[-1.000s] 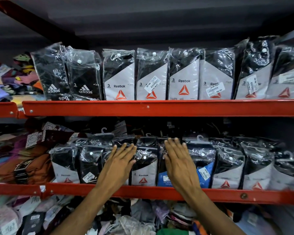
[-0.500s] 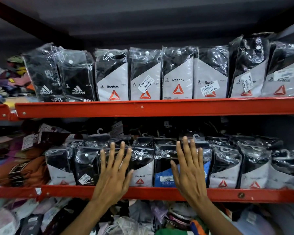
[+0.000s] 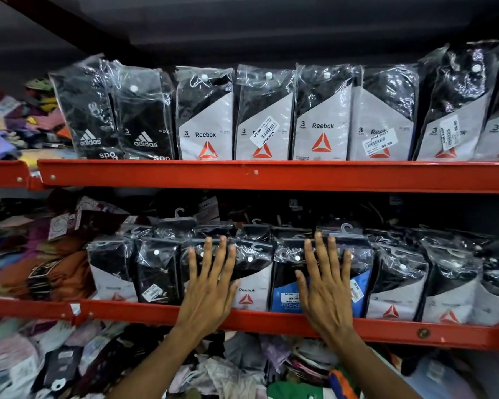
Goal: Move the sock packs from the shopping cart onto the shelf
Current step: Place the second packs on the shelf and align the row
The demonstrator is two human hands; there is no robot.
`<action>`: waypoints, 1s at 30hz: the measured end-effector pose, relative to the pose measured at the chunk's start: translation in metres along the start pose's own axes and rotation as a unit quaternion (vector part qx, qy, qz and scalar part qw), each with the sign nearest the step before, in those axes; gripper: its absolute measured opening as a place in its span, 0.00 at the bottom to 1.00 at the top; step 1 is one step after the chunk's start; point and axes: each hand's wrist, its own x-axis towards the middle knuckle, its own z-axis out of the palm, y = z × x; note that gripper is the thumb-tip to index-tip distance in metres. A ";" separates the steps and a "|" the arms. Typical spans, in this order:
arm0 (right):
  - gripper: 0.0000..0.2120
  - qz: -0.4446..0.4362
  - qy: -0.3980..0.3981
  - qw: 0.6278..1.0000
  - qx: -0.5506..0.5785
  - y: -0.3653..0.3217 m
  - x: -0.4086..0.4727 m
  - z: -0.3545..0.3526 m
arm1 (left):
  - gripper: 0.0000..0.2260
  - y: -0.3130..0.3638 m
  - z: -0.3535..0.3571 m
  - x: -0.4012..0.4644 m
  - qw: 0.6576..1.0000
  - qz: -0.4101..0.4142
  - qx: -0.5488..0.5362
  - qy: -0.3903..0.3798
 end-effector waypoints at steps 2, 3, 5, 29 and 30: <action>0.31 -0.002 0.000 1.000 0.006 0.000 0.000 -0.002 | 0.31 0.001 -0.001 -0.001 1.000 0.004 -0.003 0.001; 0.31 -0.005 0.004 1.000 0.008 0.002 -0.002 -0.002 | 0.31 0.001 -0.002 -0.002 1.000 0.006 -0.003 0.003; 0.33 -0.010 0.021 1.000 0.004 0.008 -0.007 -0.003 | 0.33 -0.004 -0.003 -0.007 1.000 -0.009 0.001 0.012; 0.39 0.084 -0.003 0.996 -0.026 0.046 -0.024 -0.012 | 0.36 -0.027 -0.009 -0.027 0.992 -0.125 0.012 0.005; 0.39 0.078 0.007 0.997 -0.026 0.046 -0.025 -0.013 | 0.36 -0.028 -0.009 -0.028 0.992 -0.121 0.014 0.020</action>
